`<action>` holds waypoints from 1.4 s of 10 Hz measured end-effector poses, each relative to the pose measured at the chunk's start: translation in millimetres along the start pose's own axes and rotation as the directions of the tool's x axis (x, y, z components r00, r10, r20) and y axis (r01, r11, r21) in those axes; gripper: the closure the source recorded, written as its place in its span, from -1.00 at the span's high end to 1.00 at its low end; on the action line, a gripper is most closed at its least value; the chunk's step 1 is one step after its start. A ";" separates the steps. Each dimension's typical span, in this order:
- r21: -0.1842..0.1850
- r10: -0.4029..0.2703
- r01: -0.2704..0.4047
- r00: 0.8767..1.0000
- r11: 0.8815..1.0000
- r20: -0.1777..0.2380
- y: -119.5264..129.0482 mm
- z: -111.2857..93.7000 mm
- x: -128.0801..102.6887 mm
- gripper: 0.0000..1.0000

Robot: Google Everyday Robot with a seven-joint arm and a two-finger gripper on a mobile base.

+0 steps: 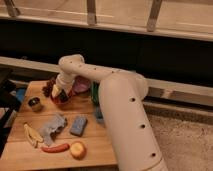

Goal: Wipe red bowl with eraser

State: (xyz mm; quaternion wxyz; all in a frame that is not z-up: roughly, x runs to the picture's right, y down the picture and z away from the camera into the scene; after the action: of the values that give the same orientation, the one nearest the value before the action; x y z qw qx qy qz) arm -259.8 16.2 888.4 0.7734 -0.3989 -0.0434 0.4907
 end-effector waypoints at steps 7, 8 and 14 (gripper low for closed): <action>-0.024 0.014 -0.015 1.000 1.000 -0.027 -4.4 9.5 14.1 0.07; -0.025 0.012 -0.013 1.000 1.000 -0.029 -3.7 10.4 14.4 -0.14; -0.036 0.009 -0.011 0.999 0.999 -0.033 -0.8 14.5 16.4 -1.00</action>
State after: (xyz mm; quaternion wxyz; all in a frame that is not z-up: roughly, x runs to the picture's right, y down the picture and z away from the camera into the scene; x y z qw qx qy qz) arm -257.5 37.4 893.5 0.7642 -0.4212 -0.0375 0.4870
